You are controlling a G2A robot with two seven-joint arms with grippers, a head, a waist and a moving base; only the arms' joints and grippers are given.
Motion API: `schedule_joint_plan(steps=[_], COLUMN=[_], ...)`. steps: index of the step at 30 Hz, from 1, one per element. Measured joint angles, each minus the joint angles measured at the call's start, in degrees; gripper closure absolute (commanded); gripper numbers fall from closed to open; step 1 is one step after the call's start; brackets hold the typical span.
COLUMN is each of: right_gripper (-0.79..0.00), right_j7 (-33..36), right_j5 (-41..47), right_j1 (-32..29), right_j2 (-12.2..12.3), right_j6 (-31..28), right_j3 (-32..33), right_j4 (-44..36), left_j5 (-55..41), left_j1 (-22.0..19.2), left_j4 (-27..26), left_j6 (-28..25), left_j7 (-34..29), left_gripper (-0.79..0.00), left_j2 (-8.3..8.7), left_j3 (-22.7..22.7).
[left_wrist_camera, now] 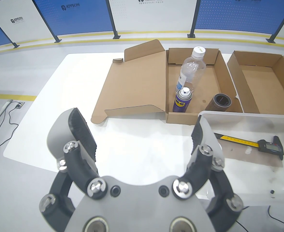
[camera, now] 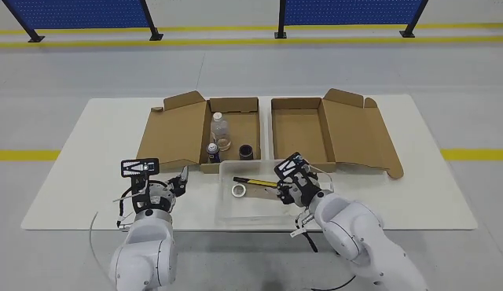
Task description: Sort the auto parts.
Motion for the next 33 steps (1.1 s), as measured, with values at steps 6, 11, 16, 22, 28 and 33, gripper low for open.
schedule_joint_plan(steps=[6, 11, 16, 22, 28, 33], right_gripper=[-0.785, -0.785, -0.785, -0.785, -0.785, -0.785], right_j7=[4.61, 19.84, 29.61, 33.00, 31.33, 31.35], right_j5=[3.60, 3.53, 3.80, 5.60, 10.19, 10.10], right_j1=[4.87, 14.61, 23.51, 30.74, 32.71, 32.68], right_j2=[-0.96, -3.03, -5.32, -8.12, -9.56, -9.53], right_j6=[3.22, 13.76, 18.95, 22.00, 20.11, 20.16], right_j3=[-1.17, -6.47, -12.35, -17.46, -19.11, -19.08], right_j4=[2.15, 5.25, 10.70, 19.85, 24.82, 24.73], left_j5=[0.00, 0.00, 0.00, 0.00, 0.00, 0.00], left_j1=[0.00, 0.00, 0.00, 0.00, 0.00, 0.00], left_j4=[0.00, 0.00, 0.00, 0.00, 0.00, 0.00], left_j6=[0.00, 0.00, 0.00, 0.00, 0.00, 0.00], left_j7=[0.00, 0.00, 0.00, 0.00, 0.00, 0.00], left_gripper=[-0.785, -0.785, -0.785, -0.785, -0.785, -0.785], left_j2=[0.00, 0.00, 0.00, 0.00, 0.00, 0.00], left_j3=[0.00, 0.00, 0.00, 0.00, 0.00, 0.00])
